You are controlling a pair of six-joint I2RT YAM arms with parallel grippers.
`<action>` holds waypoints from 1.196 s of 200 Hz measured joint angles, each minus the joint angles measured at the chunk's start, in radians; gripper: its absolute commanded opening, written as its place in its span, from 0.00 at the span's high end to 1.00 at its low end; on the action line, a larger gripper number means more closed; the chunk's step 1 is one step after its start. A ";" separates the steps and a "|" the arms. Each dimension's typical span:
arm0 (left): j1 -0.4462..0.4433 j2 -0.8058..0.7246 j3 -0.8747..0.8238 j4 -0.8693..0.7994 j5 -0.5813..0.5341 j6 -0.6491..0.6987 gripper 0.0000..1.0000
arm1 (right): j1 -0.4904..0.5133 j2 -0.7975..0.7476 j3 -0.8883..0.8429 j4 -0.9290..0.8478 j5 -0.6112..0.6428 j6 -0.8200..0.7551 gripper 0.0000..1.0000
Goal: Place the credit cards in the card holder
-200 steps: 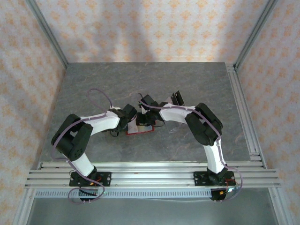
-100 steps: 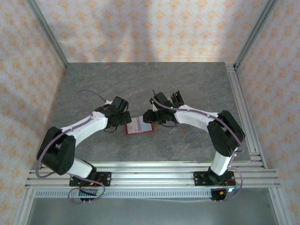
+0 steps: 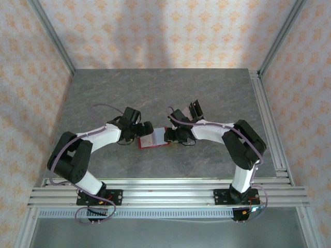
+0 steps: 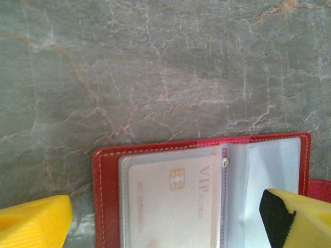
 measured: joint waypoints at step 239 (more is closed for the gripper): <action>-0.237 0.136 0.108 0.255 0.021 -0.140 0.05 | -0.075 -0.369 -0.148 -0.063 0.034 0.011 0.76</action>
